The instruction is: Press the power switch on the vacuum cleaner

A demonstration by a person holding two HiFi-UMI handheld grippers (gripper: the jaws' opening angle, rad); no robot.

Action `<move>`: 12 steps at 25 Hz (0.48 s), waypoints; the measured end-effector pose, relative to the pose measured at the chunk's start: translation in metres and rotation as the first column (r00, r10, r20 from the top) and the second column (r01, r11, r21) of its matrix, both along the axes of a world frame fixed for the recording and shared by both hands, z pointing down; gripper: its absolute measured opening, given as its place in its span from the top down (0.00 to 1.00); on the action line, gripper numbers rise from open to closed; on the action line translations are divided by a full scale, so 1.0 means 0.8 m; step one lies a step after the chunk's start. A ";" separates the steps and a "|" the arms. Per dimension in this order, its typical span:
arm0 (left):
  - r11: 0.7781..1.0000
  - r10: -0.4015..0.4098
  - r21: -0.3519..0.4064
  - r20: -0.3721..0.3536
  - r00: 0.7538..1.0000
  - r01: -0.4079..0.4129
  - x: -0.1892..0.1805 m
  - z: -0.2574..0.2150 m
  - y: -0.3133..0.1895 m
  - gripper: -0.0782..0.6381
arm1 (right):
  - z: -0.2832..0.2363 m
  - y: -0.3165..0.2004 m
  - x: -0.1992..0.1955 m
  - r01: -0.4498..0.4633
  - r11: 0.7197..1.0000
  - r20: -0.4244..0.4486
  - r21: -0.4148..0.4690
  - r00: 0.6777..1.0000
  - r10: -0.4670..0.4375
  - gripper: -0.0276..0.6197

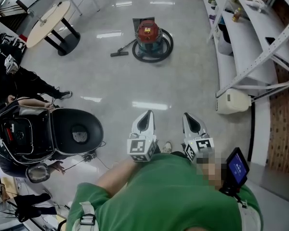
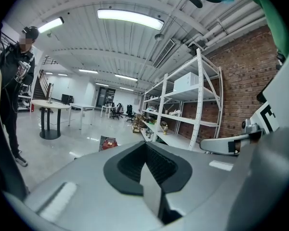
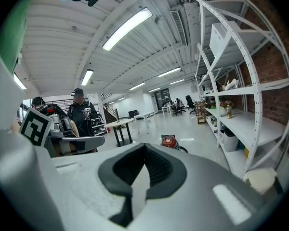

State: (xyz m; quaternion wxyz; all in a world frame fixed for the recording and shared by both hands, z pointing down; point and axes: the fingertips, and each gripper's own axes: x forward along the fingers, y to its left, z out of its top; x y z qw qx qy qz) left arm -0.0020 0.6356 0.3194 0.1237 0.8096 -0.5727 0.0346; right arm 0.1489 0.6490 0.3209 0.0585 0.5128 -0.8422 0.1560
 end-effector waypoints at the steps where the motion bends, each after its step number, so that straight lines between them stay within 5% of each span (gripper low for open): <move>1: 1.000 -0.001 -0.003 0.004 1.000 0.001 0.002 0.000 -0.003 0.88 | 0.000 -0.003 0.003 -0.001 1.000 0.004 -0.003 1.000 0.001 0.95; 12: 1.000 0.011 -0.016 -0.014 1.000 -0.011 0.000 0.016 -0.081 0.88 | 0.010 -0.076 -0.007 -0.014 1.000 -0.002 -0.023 1.000 0.014 0.95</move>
